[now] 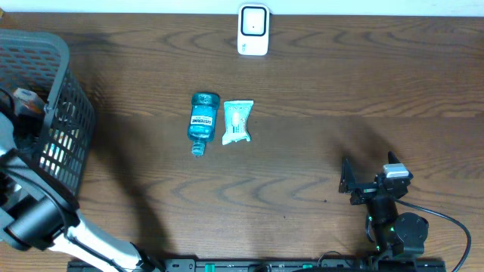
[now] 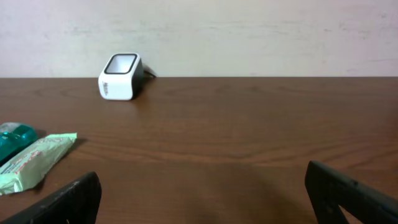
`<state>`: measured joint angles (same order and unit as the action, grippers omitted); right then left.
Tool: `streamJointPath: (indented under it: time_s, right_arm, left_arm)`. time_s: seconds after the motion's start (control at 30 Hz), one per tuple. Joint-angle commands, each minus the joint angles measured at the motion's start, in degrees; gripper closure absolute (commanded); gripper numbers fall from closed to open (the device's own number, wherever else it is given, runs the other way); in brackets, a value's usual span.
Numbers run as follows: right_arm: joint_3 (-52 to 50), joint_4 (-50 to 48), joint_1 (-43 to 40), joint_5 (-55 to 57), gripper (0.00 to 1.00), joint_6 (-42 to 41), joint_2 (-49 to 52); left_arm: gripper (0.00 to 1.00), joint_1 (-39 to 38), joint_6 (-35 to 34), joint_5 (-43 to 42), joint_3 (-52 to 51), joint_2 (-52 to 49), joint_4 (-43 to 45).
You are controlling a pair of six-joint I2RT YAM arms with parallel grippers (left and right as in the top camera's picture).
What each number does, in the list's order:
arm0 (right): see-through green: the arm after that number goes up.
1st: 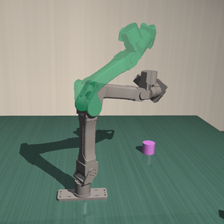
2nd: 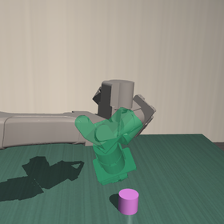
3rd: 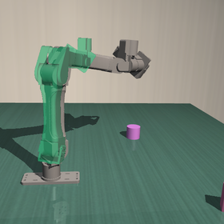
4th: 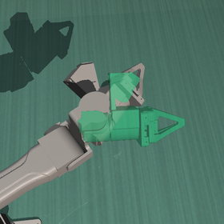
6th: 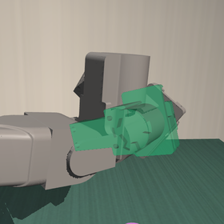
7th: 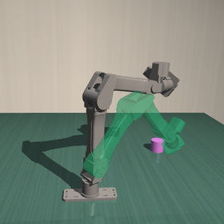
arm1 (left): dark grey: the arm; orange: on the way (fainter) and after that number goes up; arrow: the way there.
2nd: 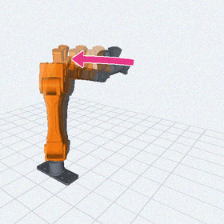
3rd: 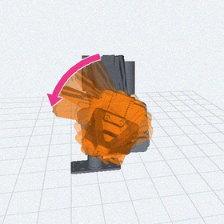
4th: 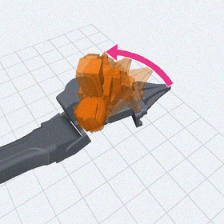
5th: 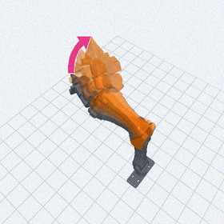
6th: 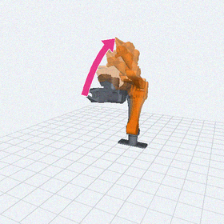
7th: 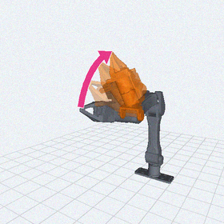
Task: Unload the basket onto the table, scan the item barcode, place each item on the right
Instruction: 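Reach into the basket and grasp the orange snack bag with left gripper, then carry the orange snack bag out and drop it right of the wipes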
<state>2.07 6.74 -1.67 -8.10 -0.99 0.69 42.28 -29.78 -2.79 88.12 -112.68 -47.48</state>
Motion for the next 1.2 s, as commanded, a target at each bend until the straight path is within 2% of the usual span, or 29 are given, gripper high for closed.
streamJointPath:
  time_s: [0.0, 0.13, 0.23, 0.3, 0.33, 0.4, 0.5, 0.7, 0.87, 0.9, 1.0, 1.17]
  right_arm:
    - [-0.3, 0.0, 0.3, 0.0, 0.01, 0.4, -0.3]
    - [-0.3, 0.0, 0.3, 0.0, 0.01, 0.4, -0.3]
    - [-0.3, 0.0, 0.3, 0.0, 0.01, 0.4, -0.3]
    - [-0.3, 0.0, 0.3, 0.0, 0.01, 0.4, -0.3]
    - [-0.3, 0.0, 0.3, 0.0, 0.01, 0.4, -0.3]
    - [-0.3, 0.0, 0.3, 0.0, 0.01, 0.4, -0.3]
    - [-0.3, 0.0, 0.3, 0.0, 0.01, 0.4, -0.3]
    - [-0.3, 0.0, 0.3, 0.0, 0.01, 0.4, -0.3]
    - [-0.3, 0.0, 0.3, 0.0, 0.01, 0.4, -0.3]
    - [-0.3, 0.0, 0.3, 0.0, 0.01, 0.4, -0.3]
    - [-0.3, 0.0, 0.3, 0.0, 0.01, 0.4, -0.3]
    - [-0.3, 0.0, 0.3, 0.0, 0.01, 0.4, -0.3]
  left_arm:
    - [0.92, 0.5, 0.3, 0.8, 1.1, 11.0, 1.8]
    - [0.93, 0.7, -3.9, 0.2, 1.1, 19.9, 4.7]
    - [0.93, 0.7, -6.0, -4.6, 1.1, 28.3, 9.1]
    - [0.93, 0.6, -6.6, -10.4, 1.1, 32.7, 12.1]
    - [0.93, 0.0, -6.5, -18.1, 1.1, 36.4, 15.0]
    - [0.93, -2.3, -6.5, -25.2, 1.1, 39.4, 17.0]
    - [0.93, -9.2, -5.8, -29.0, 1.0, 42.2, 17.0]
    - [0.93, -32.5, -1.7, -27.7, 1.0, 42.0, 15.7]
    - [0.93, -51.4, -1.7, -17.5, 1.0, 38.0, 11.5]
    - [0.93, -57.6, -1.7, -12.6, 1.0, 35.8, 9.8]
    - [0.93, -66.4, -1.7, -6.4, 1.0, 30.9, 8.2]
    - [0.93, -74.6, -2.1, -2.5, 1.0, 21.5, 7.9]
